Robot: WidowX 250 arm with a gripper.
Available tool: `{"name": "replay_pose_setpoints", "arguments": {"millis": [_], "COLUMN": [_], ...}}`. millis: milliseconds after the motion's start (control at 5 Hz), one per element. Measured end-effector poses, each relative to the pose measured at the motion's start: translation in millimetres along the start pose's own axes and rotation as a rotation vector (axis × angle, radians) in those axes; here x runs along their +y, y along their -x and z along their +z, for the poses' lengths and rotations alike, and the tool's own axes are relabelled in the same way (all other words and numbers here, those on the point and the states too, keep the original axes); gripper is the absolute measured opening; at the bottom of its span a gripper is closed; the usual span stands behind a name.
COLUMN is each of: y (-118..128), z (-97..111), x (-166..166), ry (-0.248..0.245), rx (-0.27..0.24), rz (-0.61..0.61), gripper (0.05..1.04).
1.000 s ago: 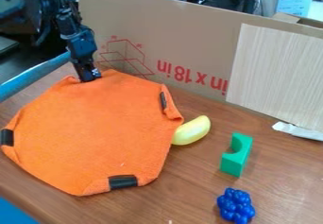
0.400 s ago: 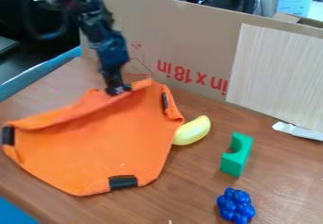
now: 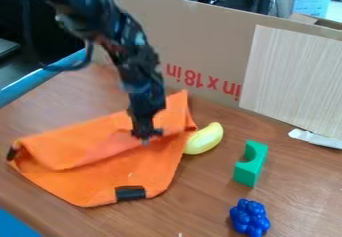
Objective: Fold the cloth from the top left to the bottom right
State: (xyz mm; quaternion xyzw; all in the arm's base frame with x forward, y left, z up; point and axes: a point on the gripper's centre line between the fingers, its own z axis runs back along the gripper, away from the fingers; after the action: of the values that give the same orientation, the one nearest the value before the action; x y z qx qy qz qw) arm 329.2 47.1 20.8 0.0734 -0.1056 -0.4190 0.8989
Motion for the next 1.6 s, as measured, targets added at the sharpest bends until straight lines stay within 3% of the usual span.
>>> {"name": "replay_pose_setpoints", "arguments": {"millis": [400, 800, 1200, 1400, 1600], "y": [0.5, -8.6, -3.1, -1.5, -1.8], "z": [11.5, 38.9, 37.8, 32.5, 32.6], "x": [-42.9, -54.2, -64.8, -66.7, -64.1], "ry": [-0.013, -0.046, -0.03, -0.034, -0.05], "rx": [-0.031, -0.113, -0.108, -0.07, -0.071], "rz": [-0.089, -0.119, -0.154, -0.16, -0.157], "gripper": [0.073, 0.072, 0.101, 0.269, 0.553]}}
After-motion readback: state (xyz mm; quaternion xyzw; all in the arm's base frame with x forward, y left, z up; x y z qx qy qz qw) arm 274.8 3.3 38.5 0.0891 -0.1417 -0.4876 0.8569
